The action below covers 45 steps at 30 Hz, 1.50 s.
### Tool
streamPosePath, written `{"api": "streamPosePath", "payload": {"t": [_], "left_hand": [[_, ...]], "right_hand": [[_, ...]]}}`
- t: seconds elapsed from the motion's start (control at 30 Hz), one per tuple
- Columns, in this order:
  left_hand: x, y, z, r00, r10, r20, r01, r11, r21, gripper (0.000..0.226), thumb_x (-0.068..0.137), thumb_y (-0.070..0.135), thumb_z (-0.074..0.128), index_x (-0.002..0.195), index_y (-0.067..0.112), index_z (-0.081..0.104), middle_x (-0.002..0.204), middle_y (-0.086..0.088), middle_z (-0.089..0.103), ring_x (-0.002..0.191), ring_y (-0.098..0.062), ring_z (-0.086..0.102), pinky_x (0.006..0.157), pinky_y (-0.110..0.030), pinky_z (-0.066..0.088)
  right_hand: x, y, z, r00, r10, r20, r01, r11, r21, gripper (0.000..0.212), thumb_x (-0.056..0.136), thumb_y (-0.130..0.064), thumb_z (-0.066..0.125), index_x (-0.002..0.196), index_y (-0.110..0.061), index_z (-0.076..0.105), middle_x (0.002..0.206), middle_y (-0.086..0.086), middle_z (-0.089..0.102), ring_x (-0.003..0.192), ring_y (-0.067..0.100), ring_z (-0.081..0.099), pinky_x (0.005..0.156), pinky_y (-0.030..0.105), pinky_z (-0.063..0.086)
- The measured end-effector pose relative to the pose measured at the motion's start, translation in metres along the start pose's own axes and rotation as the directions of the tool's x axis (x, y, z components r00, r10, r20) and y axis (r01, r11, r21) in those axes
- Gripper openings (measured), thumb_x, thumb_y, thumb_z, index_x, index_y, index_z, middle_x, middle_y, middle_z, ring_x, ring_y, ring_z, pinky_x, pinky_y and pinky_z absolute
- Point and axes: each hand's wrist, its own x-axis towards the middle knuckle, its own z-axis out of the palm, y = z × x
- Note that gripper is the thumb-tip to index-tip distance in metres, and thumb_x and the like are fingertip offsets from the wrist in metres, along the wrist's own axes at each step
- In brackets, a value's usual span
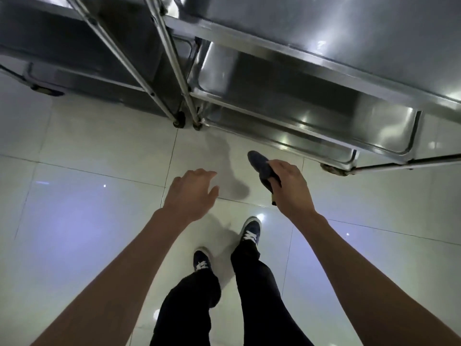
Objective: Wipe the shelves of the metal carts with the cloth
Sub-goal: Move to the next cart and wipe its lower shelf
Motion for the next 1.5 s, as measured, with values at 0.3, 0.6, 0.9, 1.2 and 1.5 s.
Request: {"api": "streamPosePath", "payload": {"t": [0.3, 0.6, 0.9, 1.2, 1.5], "left_hand": [[0.094, -0.103, 0.038, 0.991, 0.125, 0.041, -0.125, 0.992, 0.016, 0.049, 0.103, 0.041, 0.046, 0.150, 0.025, 0.045, 0.146, 0.001, 0.053, 0.131, -0.021, 0.050, 0.104, -0.039, 0.042], [0.252, -0.167, 0.145, 0.944, 0.320, -0.081, -0.315, 0.947, 0.065, 0.048, 0.102, 0.039, 0.048, 0.149, 0.029, 0.047, 0.147, 0.007, 0.052, 0.131, -0.015, 0.048, 0.103, -0.033, 0.040], [0.409, -0.184, 0.213, 0.915, 0.354, -0.195, -0.327, 0.932, 0.157, 0.042, 0.099, 0.037, 0.052, 0.140, 0.027, 0.053, 0.135, 0.001, 0.060, 0.122, -0.022, 0.056, 0.098, -0.040, 0.048], [0.488, -0.177, 0.225, 0.840, 0.397, -0.369, -0.381, 0.917, 0.118, 0.056, 0.084, 0.037, 0.045, 0.131, 0.015, 0.065, 0.127, -0.012, 0.066, 0.121, -0.035, 0.058, 0.101, -0.051, 0.048], [0.519, -0.205, 0.246, 0.840, 0.416, -0.348, -0.344, 0.904, 0.252, 0.044, 0.087, 0.035, 0.042, 0.119, 0.020, 0.068, 0.120, -0.007, 0.067, 0.110, -0.032, 0.061, 0.095, -0.046, 0.049]], "right_hand": [[0.052, 0.003, 0.107, 0.986, 0.062, -0.156, -0.063, 0.998, -0.002, 0.029, 0.084, 0.009, 0.052, 0.104, -0.007, 0.064, 0.097, 0.004, 0.065, 0.085, 0.015, 0.048, 0.073, 0.003, 0.032], [0.152, 0.079, 0.261, 0.955, 0.111, -0.275, -0.121, 0.993, -0.019, 0.037, 0.093, -0.002, 0.054, 0.127, -0.015, 0.061, 0.121, 0.001, 0.065, 0.105, 0.023, 0.055, 0.085, 0.025, 0.042], [0.268, 0.166, 0.341, 0.885, 0.088, -0.457, -0.111, 0.994, -0.023, 0.035, 0.094, -0.003, 0.054, 0.126, -0.015, 0.061, 0.122, 0.001, 0.064, 0.104, 0.025, 0.057, 0.082, 0.040, 0.053], [0.345, 0.206, 0.337, 0.840, 0.013, -0.542, -0.088, 0.990, -0.112, 0.043, 0.097, -0.004, 0.051, 0.138, -0.015, 0.054, 0.132, 0.008, 0.059, 0.114, 0.030, 0.053, 0.091, 0.044, 0.051], [0.375, 0.226, 0.380, 0.912, -0.041, -0.407, -0.124, 0.921, -0.371, 0.045, 0.103, -0.039, 0.045, 0.146, -0.025, 0.048, 0.149, -0.002, 0.048, 0.141, 0.018, 0.038, 0.122, 0.048, 0.004]]}}
